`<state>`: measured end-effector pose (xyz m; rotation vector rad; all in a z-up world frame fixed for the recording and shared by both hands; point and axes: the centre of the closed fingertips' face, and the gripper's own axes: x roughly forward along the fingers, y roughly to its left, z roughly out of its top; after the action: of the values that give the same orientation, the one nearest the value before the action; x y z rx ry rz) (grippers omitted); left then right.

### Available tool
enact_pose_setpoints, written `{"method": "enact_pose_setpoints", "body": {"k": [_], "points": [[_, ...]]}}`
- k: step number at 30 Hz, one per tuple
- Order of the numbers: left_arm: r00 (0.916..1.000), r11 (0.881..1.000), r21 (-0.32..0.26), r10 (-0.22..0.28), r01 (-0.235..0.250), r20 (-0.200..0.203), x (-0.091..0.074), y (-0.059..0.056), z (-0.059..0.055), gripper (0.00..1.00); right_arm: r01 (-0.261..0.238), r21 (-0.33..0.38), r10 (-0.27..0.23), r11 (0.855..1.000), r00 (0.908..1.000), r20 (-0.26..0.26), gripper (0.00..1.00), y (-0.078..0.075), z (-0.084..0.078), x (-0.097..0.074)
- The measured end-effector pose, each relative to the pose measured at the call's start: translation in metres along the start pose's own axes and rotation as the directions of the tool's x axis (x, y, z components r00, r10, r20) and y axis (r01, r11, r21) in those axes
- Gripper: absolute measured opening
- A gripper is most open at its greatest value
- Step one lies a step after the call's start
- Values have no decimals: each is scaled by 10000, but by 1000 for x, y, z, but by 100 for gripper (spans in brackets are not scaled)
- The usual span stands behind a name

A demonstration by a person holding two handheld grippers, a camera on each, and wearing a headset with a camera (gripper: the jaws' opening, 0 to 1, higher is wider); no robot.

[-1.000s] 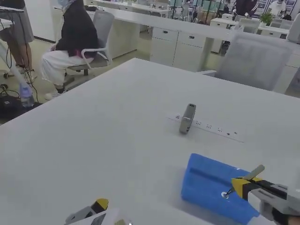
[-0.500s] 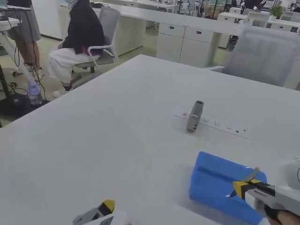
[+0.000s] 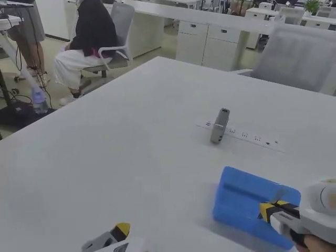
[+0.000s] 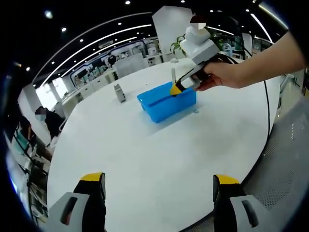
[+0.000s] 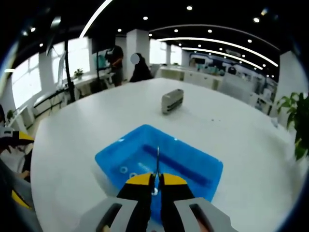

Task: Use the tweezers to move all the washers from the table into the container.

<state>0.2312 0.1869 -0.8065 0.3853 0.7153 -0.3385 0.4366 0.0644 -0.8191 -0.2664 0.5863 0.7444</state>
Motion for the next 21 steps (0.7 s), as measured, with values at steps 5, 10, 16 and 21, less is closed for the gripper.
{"method": "enact_pose_setpoints", "body": {"k": [5, 10, 16, 21], "points": [[10000, 10000, 23, 11, -11, 19, 0, 0, 0, 94, -73, 344, 77, 9994, 9999, -131, 3, -1, 0, 0], [10000, 10000, 43, 68, -68, 14, 0, 1, 0, 94, 26, 388, -19, 9992, 9999, -167, 3, -5, 2, -4], [9999, 9999, -12, 121, -121, 85, -1, 2, 1, 94, -16, 229, 13, 9997, 9999, 159, 4, -3, 14, -22], [9998, 9999, 33, 108, -108, 138, -1, 2, 2, 94, -153, 595, 111, 9981, 9974, 705, 3, -2, 25, -46]]}}
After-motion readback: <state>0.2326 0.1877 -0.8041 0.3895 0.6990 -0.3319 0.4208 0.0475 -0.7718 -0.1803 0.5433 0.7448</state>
